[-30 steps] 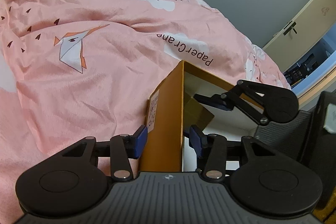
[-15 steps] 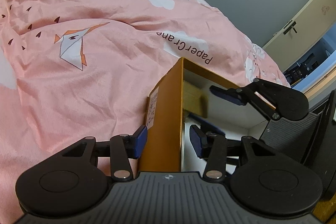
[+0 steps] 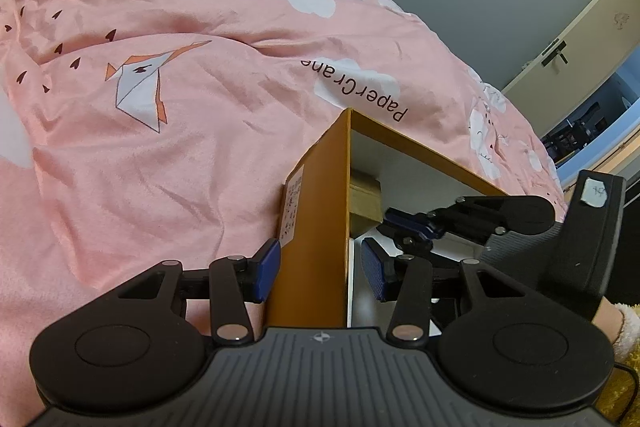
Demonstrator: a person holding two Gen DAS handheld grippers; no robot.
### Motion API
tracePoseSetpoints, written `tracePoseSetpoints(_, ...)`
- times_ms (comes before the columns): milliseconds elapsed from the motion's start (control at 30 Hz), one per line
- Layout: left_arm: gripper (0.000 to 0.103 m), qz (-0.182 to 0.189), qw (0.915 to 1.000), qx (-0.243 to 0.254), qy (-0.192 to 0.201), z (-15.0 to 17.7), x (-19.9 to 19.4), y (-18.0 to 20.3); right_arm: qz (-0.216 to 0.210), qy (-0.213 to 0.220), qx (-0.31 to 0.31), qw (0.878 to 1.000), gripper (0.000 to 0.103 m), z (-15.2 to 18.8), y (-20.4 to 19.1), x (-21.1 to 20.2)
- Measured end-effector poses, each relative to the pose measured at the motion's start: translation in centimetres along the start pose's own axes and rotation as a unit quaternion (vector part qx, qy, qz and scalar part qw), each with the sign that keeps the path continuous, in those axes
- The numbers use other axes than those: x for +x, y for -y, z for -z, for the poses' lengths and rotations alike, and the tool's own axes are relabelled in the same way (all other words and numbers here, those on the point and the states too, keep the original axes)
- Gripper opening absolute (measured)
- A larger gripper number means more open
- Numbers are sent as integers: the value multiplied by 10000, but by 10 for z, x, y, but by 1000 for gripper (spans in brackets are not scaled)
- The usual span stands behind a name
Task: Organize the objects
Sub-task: 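Lower the gold cube into the box corner and open the right tool, then grasp the dark grey box with the left tool in front of the box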
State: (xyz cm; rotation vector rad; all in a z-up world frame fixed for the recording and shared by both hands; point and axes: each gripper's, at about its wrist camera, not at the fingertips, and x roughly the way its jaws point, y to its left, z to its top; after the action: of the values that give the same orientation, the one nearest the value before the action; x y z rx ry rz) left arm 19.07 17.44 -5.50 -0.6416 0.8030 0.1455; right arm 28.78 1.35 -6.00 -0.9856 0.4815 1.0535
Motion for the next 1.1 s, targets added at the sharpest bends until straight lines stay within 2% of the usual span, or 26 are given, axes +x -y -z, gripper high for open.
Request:
tracePoseSetpoints(100, 54, -15, 10000, 35, 27, 1, 0, 2, -33, 198, -72, 9998, 0, -1, -4, 0)
tracePoseSetpoints(167, 54, -101, 9998, 105, 115, 2, -1, 5, 4, 162, -58, 9999, 0, -4, -6, 2)
tracePoseSetpoints(367, 54, -496, 9944, 488, 797, 12, -28, 24, 132, 60, 140, 9998, 1, 0, -5, -10)
tracePoseSetpoints(533, 54, -472, 9904, 558, 1170, 21, -61, 45, 356, 186, 664, 9970, 3, 4, -5, -51)
tracePoseSetpoints(633, 55, -371, 9877, 739, 1330, 34, -80, 62, 646, 500, 883, 9927, 3, 7, -7, -87)
tracePoseSetpoints(700, 55, -258, 9877, 840, 1295, 42, -88, 70, 970, 590, 898, 9895, 6, 9, -11, -109)
tracePoseSetpoints(767, 55, -153, 9888, 882, 1198, 50, -95, 76, 1043, 724, 1137, 9854, 9, 13, -12, -131)
tracePoseSetpoints(867, 55, -60, 9894, 1004, 1044, 63, -103, 84, 849, 844, 1675, 9786, 12, 21, -12, -162)
tracePoseSetpoints(1000, 55, 61, 9879, 1279, 877, 80, -109, 94, 744, 886, 2466, 9622, 34, 44, -18, -197)
tracePoseSetpoints(1100, 55, 264, 9869, 1426, 706, 91, -114, 100, 642, 871, 2961, 9490, 37, 65, -28, -219)
